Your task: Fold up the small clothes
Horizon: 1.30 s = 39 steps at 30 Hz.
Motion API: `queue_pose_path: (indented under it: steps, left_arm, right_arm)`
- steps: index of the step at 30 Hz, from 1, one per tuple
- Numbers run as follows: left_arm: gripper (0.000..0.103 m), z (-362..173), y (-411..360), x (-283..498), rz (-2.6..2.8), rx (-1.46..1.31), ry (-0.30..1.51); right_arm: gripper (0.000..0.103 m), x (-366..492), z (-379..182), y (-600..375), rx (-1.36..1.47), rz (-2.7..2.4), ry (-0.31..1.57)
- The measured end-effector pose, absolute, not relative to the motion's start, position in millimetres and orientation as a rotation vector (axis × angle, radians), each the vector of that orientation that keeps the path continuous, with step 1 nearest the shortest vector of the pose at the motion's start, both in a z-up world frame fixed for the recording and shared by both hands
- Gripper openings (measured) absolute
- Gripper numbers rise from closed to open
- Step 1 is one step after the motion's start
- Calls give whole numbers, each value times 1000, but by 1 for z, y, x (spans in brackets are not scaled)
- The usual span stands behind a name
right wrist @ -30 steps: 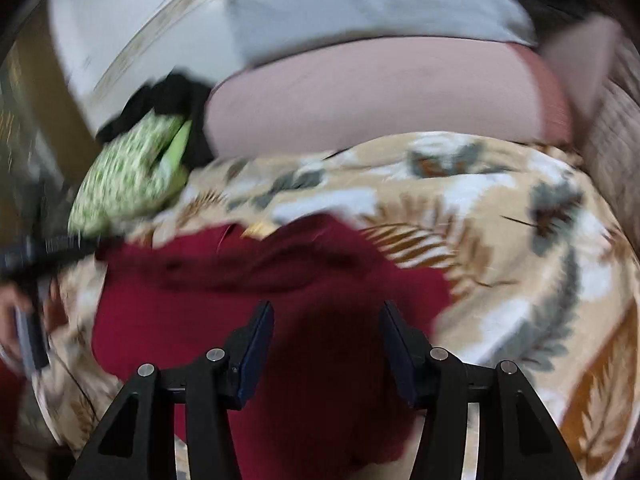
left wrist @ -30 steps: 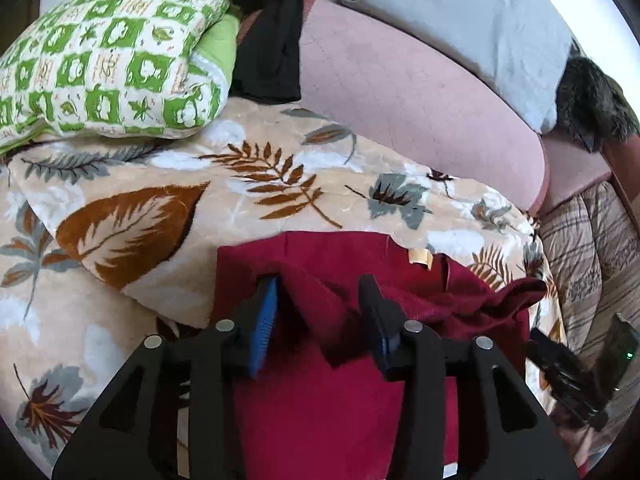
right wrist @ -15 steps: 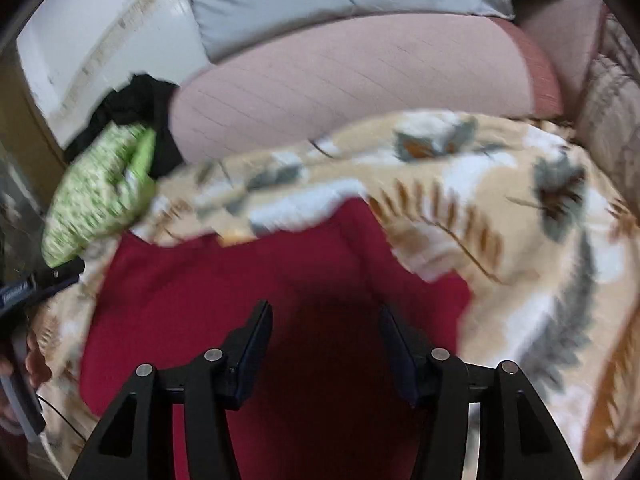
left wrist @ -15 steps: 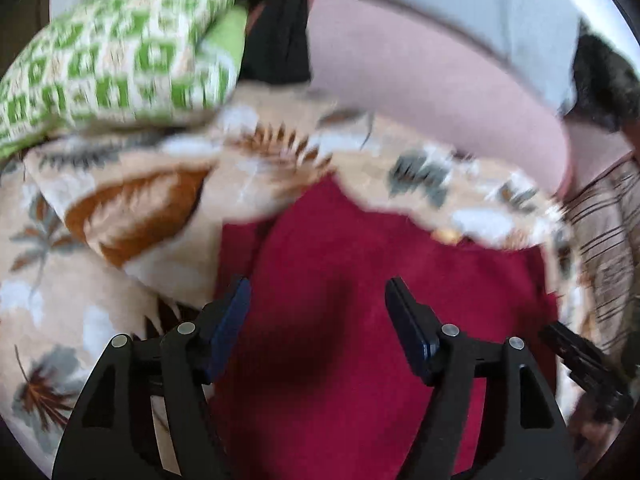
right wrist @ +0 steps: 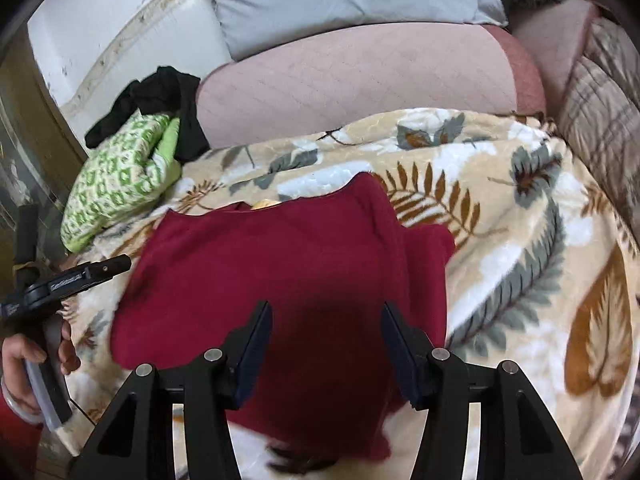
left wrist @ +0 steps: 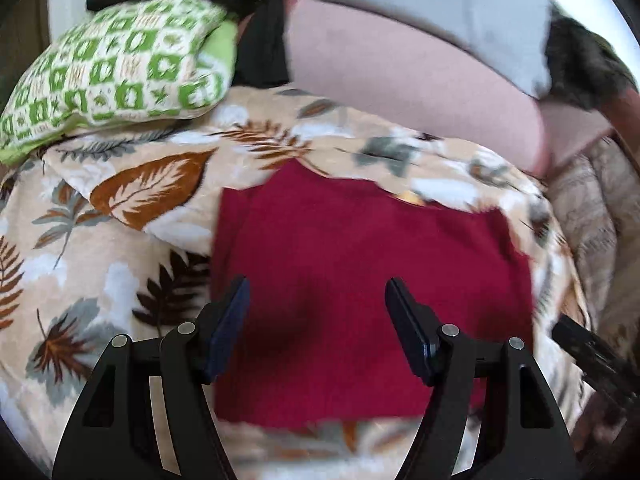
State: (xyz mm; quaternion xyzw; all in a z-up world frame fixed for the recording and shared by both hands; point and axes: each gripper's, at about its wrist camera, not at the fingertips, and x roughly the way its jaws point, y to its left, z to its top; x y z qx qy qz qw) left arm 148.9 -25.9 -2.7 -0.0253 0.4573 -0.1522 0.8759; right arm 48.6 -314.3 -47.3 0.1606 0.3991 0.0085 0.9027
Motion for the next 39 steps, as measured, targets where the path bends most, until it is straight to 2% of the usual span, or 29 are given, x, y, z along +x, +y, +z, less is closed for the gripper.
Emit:
queue_pose_path:
  steps: [9,11,12,14,23,30,39]
  left_arm:
    - [70,15,-41,98,-394,12,944]
    - [70,12,-36,97,-397,-12,949]
    - [70,6,-32,99,-385,-19,959]
    - [70,-4,-26,105,-366,-25,984]
    - [70,-58,8,152,-277,-76,1050]
    - [70,-69,27,173,-280,-156,1017]
    - [71,-93,41,197,-324,-305,1100]
  right_arm:
    - [54,14,-28,-297,344,-9,843]
    - [59,10,-24,-297,338,-9,826]
    - [64,8,-23,-300,341,-21,810]
    - [68,8,-27,-306,350,-39,800]
    - [68,44,-74,-342,406,-116,864]
    - [68,64,-87,-369,470,-158,843]
    - [70,86,-108,-383,493,-147,878]
